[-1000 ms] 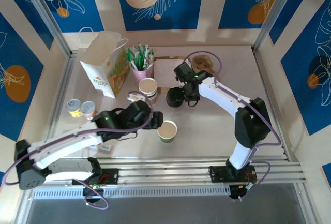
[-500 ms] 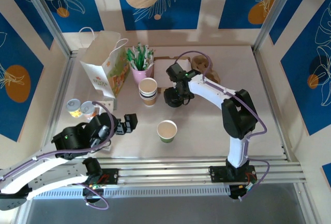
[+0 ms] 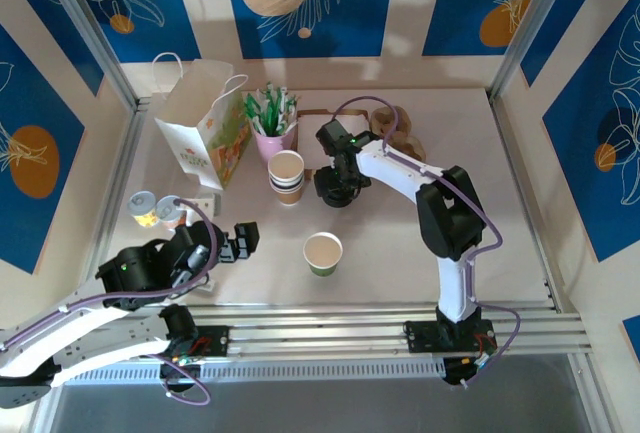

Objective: Pack the takeout coffee

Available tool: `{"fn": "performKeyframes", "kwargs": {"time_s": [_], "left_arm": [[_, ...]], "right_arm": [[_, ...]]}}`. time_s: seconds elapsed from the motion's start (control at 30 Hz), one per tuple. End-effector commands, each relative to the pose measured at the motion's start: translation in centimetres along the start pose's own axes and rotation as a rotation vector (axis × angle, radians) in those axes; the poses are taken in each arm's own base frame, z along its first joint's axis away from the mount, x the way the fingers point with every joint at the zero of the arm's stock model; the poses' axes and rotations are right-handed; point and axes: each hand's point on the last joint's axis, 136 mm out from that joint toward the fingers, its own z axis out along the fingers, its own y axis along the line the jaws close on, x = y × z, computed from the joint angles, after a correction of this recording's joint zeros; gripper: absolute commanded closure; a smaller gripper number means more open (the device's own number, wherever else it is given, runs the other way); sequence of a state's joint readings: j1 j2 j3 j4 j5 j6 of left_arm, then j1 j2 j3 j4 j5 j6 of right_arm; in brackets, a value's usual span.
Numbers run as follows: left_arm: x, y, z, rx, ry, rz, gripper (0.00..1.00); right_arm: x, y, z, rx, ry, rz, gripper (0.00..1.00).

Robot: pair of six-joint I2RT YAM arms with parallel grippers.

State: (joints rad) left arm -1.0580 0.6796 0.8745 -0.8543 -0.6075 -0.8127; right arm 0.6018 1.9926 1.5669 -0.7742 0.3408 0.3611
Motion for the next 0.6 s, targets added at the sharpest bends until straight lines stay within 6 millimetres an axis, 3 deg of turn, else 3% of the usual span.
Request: {"fn": "performKeyframes", "kwargs": {"time_s": [0.0, 0.23, 0.57], "left_arm": [[0.25, 0.49, 0.13, -0.025, 0.001, 0.013, 0.0], [0.46, 0.56, 0.3, -0.03, 0.006, 0.02, 0.0], [0.74, 0.24, 0.65, -0.027, 0.019, 0.031, 0.0]], "right_arm": [[-0.52, -0.09, 0.34, 0.003, 0.005, -0.009, 0.17], [-0.59, -0.26, 0.89, 0.019, 0.013, -0.012, 0.21], [-0.77, -0.4, 0.14, 0.044, 0.004, -0.029, 0.31]]}}
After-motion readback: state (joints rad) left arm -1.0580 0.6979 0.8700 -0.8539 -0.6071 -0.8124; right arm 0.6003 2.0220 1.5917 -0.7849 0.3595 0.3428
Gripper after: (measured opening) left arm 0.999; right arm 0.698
